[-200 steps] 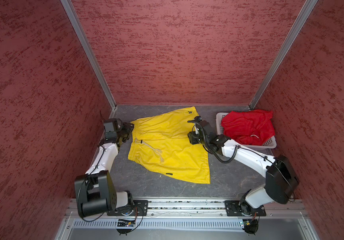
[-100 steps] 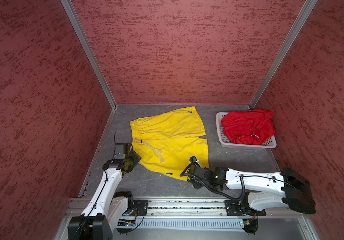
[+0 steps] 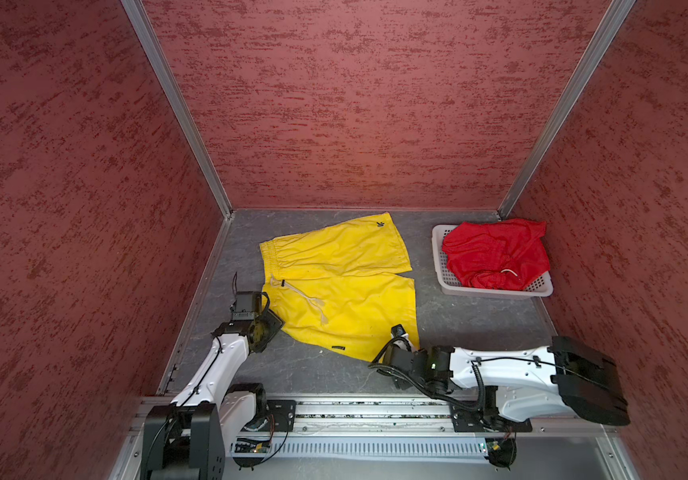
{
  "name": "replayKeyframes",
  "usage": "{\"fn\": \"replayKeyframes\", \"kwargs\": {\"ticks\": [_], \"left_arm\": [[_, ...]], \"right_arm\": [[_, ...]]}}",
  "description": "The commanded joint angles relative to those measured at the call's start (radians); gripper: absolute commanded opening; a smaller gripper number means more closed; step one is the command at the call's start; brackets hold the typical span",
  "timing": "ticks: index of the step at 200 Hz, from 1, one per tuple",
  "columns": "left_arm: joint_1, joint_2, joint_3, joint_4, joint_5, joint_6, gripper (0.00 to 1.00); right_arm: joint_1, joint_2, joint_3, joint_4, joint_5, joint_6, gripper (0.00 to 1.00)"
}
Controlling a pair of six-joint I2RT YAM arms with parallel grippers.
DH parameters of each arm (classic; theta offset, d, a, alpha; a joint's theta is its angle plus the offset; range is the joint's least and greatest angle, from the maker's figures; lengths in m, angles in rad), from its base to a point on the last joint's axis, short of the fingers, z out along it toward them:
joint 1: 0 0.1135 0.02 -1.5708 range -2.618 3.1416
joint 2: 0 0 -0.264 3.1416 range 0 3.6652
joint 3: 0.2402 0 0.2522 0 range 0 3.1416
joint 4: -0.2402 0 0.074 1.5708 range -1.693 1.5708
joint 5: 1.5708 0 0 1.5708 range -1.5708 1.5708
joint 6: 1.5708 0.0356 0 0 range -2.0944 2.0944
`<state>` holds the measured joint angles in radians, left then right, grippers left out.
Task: Fold and stack the shorts
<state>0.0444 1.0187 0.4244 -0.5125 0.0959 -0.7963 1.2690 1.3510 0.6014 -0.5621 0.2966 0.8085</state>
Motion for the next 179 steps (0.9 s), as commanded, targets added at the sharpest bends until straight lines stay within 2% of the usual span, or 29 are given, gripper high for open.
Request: {"fn": "replayKeyframes", "kwargs": {"ticks": [1,15,25,60,63,79,90,95,99,131,158,179], "left_arm": [[0.001,0.028,-0.017,0.083,-0.007,-0.016,0.64],[0.0,0.056,-0.018,0.099,-0.013,-0.015,0.64],[0.0,0.072,-0.019,0.118,-0.009,-0.013,0.63],[0.005,0.117,-0.017,0.173,-0.003,-0.012,0.42],[0.005,0.12,-0.015,0.177,-0.003,-0.011,0.41],[0.007,0.142,0.009,0.172,-0.007,-0.006,0.26],[0.008,0.156,0.042,0.142,-0.02,0.008,0.11],[0.008,0.161,0.059,0.12,-0.032,0.015,0.0],[0.009,0.164,0.075,0.098,-0.042,0.019,0.0],[0.006,0.118,0.181,-0.094,-0.088,0.054,0.0],[0.003,-0.019,0.257,-0.28,-0.142,0.069,0.0],[0.001,-0.121,0.341,-0.389,-0.171,0.087,0.0]], "right_arm": [[0.007,0.033,-0.016,0.05,0.029,0.036,0.75],[0.006,0.063,-0.016,0.063,0.022,0.029,0.72],[0.006,0.088,-0.018,0.085,0.006,0.017,0.66],[0.007,0.129,-0.027,0.128,-0.028,0.026,0.39],[0.006,0.127,-0.028,0.125,-0.024,0.03,0.35],[0.0,0.108,-0.028,0.098,-0.005,0.06,0.16],[-0.007,0.065,-0.029,0.066,0.021,0.082,0.06],[-0.012,0.046,-0.028,0.05,0.031,0.09,0.03],[-0.017,0.028,-0.028,0.037,0.039,0.095,0.01],[-0.046,-0.18,-0.006,-0.153,0.151,0.178,0.0],[-0.063,-0.383,0.031,-0.303,0.207,0.233,0.0],[-0.062,-0.457,0.1,-0.39,0.257,0.247,0.0]]}}
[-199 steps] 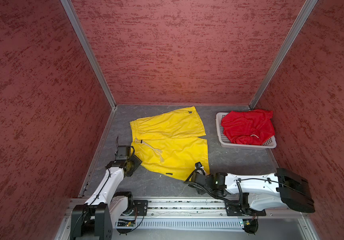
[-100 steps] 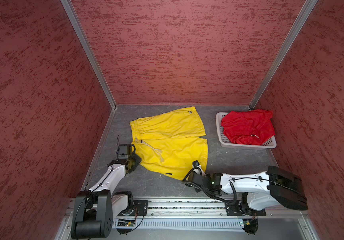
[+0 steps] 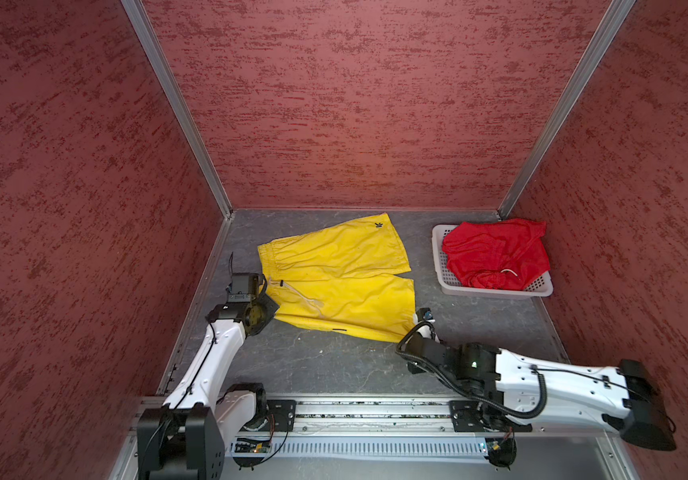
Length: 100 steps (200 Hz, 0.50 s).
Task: Fold and stack the shorts
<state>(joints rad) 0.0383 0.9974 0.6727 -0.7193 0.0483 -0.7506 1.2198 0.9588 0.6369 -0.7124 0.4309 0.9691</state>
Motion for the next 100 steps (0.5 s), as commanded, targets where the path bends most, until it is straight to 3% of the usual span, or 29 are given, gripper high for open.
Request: {"fn": "replayKeyframes", "kwargs": {"ticks": [1,28,54,71,100], "left_arm": [[0.008,-0.103,0.097,-0.185,-0.125,0.043,0.0],[0.008,-0.128,0.209,-0.247,-0.135,0.069,0.0],[0.009,-0.068,0.303,-0.281,-0.131,0.11,0.0],[0.014,-0.037,0.327,-0.27,-0.127,0.119,0.0],[0.046,0.003,0.334,-0.218,-0.092,0.119,0.0]], "right_arm": [[-0.013,-0.065,0.068,-0.242,0.124,0.085,0.0],[-0.014,-0.033,0.185,-0.282,0.186,0.027,0.0],[-0.031,0.053,0.34,-0.318,0.332,-0.047,0.0],[-0.105,0.076,0.417,-0.263,0.376,-0.167,0.0],[-0.307,0.07,0.453,-0.007,0.27,-0.435,0.0]]}}
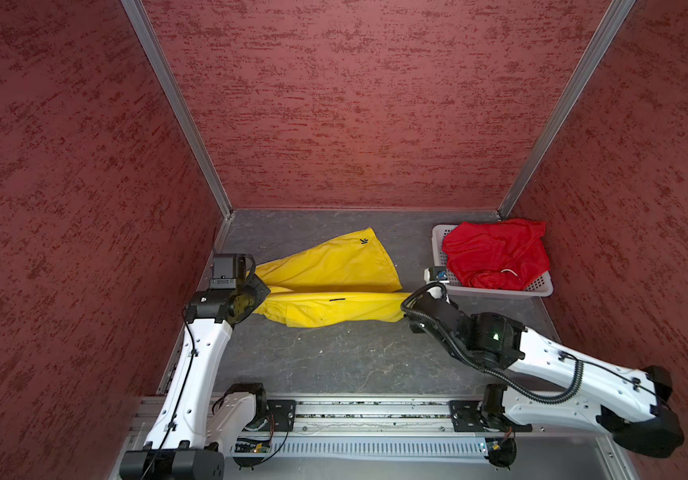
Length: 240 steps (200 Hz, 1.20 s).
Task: Fold and stack the shorts
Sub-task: 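Fold the near half of the yellow shorts over the far half with both grippers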
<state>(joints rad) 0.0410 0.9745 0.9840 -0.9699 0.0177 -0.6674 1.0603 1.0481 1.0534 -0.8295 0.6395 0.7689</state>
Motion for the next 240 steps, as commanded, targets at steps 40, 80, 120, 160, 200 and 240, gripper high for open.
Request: {"fn": "replayKeyframes", "kwargs": {"ticks": [40,80,120,160,200,240], "left_arm": [[0.112,0.125,0.064,0.087,-0.013,0.053,0.0],[0.183,0.245,0.124,0.127,0.028,0.069,0.0],[0.208,0.413,0.179,0.177,0.075,0.072,0.0],[0.208,0.622,0.305,0.207,0.079,0.05,0.0],[0.195,0.798,0.468,0.22,0.038,0.023,0.0],[0.186,0.985,0.602,0.21,-0.003,0.016,0.0]], "right_arm": [[-0.293,0.137,0.152,0.27,-0.063,-0.422,0.0],[-0.397,0.366,0.297,0.354,-0.162,-0.519,0.0],[-0.497,0.577,0.402,0.403,-0.261,-0.528,0.0],[-0.574,0.765,0.517,0.451,-0.319,-0.532,0.0],[-0.631,0.988,0.703,0.475,-0.326,-0.545,0.0],[-0.646,1.232,0.917,0.461,-0.316,-0.561,0.0]]}}
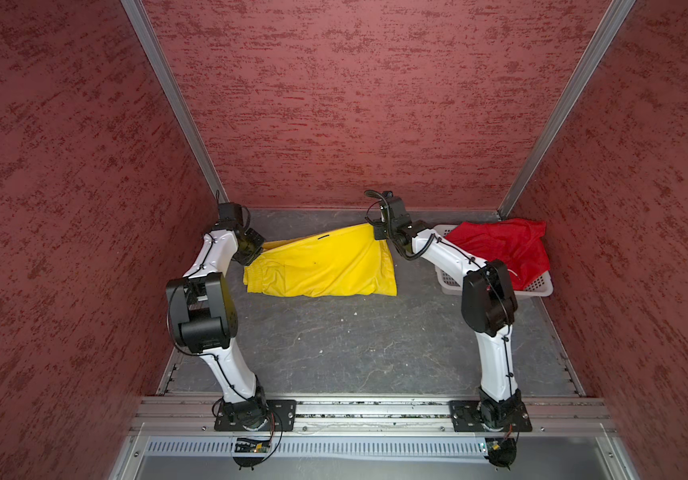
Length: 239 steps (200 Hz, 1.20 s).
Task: Fold and stack the shorts
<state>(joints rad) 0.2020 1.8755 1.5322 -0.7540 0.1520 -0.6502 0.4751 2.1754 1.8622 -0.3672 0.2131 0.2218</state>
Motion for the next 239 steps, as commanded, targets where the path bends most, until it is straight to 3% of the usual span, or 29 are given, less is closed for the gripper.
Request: {"fn": "replayKeyframes", "kwargs": {"ticks": [1,68,113,134,178,203,239], "left_arm": [[0.024,0.086,0.057,-0.005,-0.136,0.001,0.0],[-0.073,0.245,0.263,-0.08,-0.293,0.043,0.0],[-0.114,0.294,0.319,-0.113,-0.333,0.061,0.0],[-0.154,0.284,0.299,-0.109,-0.354,0.077,0.0],[-0.196,0.191,0.167,-0.075,-0.364,0.088,0.0],[-0.2,0.115,0.089,-0.053,-0.373,0.095,0.0],[-0.2,0.046,0.061,-0.044,-0.373,0.104,0.0]], "right_arm": [[-0.061,0.112,0.113,-0.003,0.11,-0.014,0.0],[-0.069,0.371,0.372,-0.098,0.095,0.025,0.0],[-0.087,0.385,0.357,-0.14,0.053,0.067,0.0],[-0.087,0.288,0.172,-0.087,0.004,0.119,0.0],[-0.084,-0.065,-0.344,0.115,-0.02,0.241,0.0],[-0.085,-0.233,-0.428,0.089,0.021,0.247,0.0],[-0.084,-0.364,-0.399,0.03,0.079,0.225,0.0]]}}
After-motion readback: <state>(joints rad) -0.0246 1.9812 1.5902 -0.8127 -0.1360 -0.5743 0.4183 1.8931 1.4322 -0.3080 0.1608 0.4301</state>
